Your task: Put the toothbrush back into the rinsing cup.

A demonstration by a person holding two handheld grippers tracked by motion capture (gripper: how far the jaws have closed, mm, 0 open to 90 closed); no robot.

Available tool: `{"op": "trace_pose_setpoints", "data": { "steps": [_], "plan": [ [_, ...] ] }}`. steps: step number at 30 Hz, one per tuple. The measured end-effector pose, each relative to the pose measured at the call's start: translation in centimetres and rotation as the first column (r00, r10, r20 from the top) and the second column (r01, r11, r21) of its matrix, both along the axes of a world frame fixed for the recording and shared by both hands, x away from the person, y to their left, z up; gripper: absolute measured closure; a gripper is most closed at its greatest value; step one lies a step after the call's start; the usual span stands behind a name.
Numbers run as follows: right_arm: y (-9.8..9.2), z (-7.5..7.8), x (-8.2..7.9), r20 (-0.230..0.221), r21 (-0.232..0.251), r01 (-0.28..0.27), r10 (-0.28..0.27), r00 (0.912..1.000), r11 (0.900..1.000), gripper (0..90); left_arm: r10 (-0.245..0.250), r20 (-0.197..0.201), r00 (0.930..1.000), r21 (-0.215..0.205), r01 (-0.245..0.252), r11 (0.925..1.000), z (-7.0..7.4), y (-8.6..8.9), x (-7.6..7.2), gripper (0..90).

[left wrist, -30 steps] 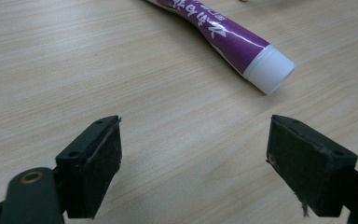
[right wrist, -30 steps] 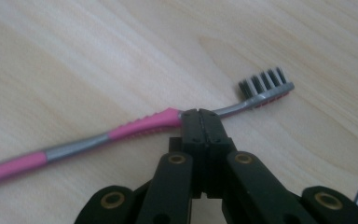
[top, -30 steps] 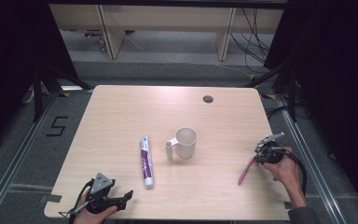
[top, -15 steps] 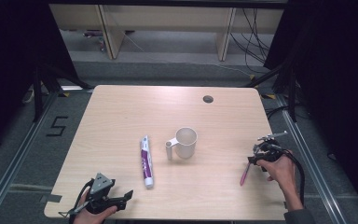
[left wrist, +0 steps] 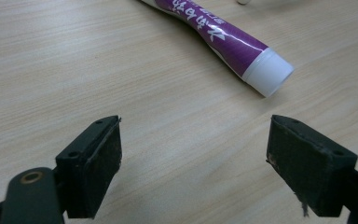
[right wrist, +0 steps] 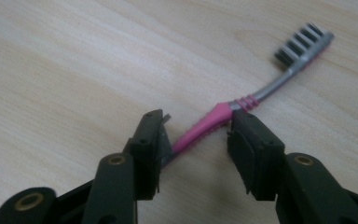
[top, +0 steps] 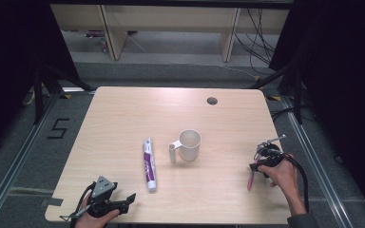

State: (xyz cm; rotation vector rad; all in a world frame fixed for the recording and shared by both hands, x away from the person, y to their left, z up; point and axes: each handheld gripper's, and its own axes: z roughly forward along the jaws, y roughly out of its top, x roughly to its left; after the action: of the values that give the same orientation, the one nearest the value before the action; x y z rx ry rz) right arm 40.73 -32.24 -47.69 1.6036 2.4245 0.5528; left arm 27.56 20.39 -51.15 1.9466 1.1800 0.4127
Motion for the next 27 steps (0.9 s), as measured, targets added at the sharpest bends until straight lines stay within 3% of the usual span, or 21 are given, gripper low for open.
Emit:
{"op": "trace_pose_setpoints", "data": {
  "steps": [2,4,8,9,10,11,15,17,18,20,22,23,27],
  "plan": [
    [0.1,0.0,0.0,-0.015,0.004,-0.003,0.003,0.9999,1.000,59.1,0.006,-0.001,1.0000,-0.001,-0.006,1.0000,0.0,0.0,0.0,17.6],
    [-0.1,-0.1,0.2,0.002,-0.022,-0.048,0.048,0.9989,0.999,61.4,0.004,-0.001,1.0000,0.001,-0.004,1.0000,0.0,0.0,0.0,17.5],
    [0.1,0.1,0.0,-0.035,-0.035,-0.037,0.036,0.9987,0.999,67.6,-0.007,0.007,1.0000,-0.003,0.007,1.0000,-0.1,0.0,0.0,17.6],
    [0.2,0.2,0.0,-0.062,-0.033,-0.035,0.033,0.9975,0.999,69.0,-0.006,0.006,1.0000,-0.003,0.006,1.0000,-0.1,0.0,0.0,17.6],
    [0.0,0.2,0.2,-0.046,-0.034,-0.065,0.063,0.9970,0.997,70.4,-0.003,0.005,1.0000,-0.002,0.003,1.0000,0.0,0.0,0.0,17.5],
    [0.1,0.3,0.2,-0.057,-0.041,-0.064,0.062,0.9964,0.997,71.8,0.004,0.004,1.0000,0.001,-0.004,1.0000,0.0,0.0,0.0,17.6],
    [0.3,0.3,0.6,-0.088,-0.048,-0.103,0.098,0.9913,0.994,75.4,0.005,0.001,1.0000,0.002,-0.005,1.0000,0.1,0.0,-0.1,17.6],
    [0.5,0.4,0.7,-0.123,-0.082,-0.085,0.074,0.9896,0.993,78.1,0.003,0.003,1.0000,0.001,-0.003,1.0000,0.1,0.0,-0.1,17.6],
    [0.5,0.2,0.9,-0.108,-0.091,-0.126,0.116,0.9874,0.988,79.3,0.001,0.006,1.0000,0.002,-0.001,1.0000,0.1,0.0,-0.1,17.6],
    [1.0,0.4,0.9,-0.144,-0.100,-0.100,0.085,0.9859,0.990,80.9,-0.005,0.012,0.9999,0.001,0.005,1.0000,0.0,0.0,0.0,17.6],
    [1.0,0.3,1.1,-0.143,-0.113,-0.143,0.126,0.9816,0.983,81.4,-0.002,0.011,0.9999,-0.001,0.002,1.0000,0.0,0.0,0.0,17.6],
    [1.3,0.3,1.0,-0.150,-0.124,-0.125,0.106,0.9830,0.984,81.5,-0.006,0.007,1.0000,0.000,0.006,1.0000,0.0,0.0,0.0,17.6],
    [1.7,0.5,1.2,-0.181,-0.128,-0.147,0.123,0.9758,0.981,81.6,-0.004,0.003,1.0000,0.003,0.004,1.0000,0.1,0.0,0.0,17.6]
  ]
}}
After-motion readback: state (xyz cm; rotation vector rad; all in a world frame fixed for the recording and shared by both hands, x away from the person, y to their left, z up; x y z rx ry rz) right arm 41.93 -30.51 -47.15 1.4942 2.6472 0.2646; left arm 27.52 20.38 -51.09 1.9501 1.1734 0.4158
